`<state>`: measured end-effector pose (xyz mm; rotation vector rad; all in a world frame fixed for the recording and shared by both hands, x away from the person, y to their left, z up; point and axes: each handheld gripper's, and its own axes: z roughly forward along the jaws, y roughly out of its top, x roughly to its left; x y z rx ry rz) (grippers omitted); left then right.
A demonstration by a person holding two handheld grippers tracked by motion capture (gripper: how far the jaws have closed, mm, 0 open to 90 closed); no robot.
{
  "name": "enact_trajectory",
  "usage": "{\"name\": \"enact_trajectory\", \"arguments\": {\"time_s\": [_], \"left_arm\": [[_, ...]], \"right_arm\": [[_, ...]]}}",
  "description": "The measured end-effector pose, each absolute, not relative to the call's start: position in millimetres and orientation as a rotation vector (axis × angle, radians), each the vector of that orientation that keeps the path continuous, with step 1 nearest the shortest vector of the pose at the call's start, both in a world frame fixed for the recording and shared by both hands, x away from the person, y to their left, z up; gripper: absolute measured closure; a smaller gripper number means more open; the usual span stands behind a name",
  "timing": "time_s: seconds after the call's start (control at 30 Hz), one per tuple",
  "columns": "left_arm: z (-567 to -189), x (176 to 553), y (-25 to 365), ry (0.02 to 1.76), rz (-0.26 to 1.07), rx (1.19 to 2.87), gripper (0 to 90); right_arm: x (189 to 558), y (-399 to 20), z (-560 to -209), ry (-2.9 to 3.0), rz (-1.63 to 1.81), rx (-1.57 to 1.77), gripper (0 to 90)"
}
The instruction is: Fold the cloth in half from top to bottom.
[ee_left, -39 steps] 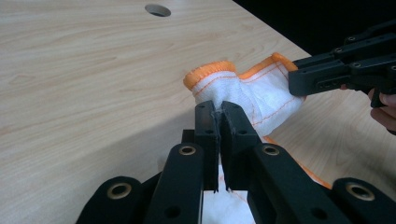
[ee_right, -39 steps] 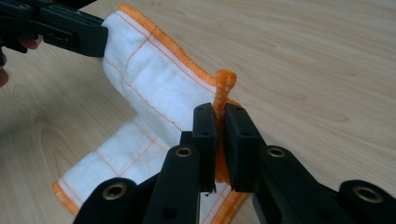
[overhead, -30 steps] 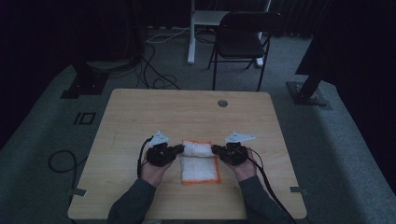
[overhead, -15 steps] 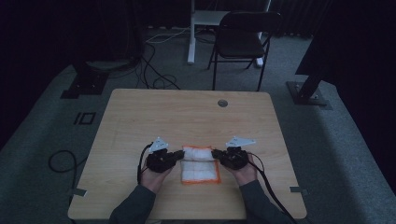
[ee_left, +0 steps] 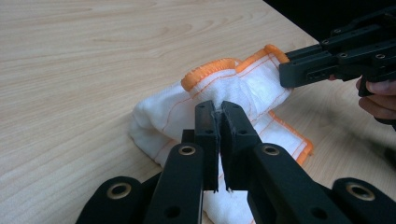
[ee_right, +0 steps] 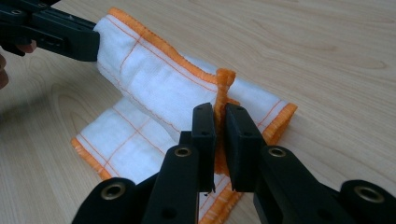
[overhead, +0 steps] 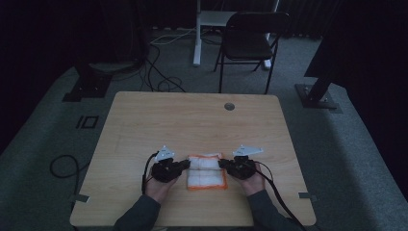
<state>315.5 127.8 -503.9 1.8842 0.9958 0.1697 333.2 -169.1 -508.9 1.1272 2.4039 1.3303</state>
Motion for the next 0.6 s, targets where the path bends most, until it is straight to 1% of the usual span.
{"name": "enact_trajectory", "arguments": {"time_s": [0.6], "left_arm": [[-520,307,126,1.017,0.140,1.902,86.7]], "right_arm": [[328,-171,-522,2.445,1.291,1.147,81.0]]}}
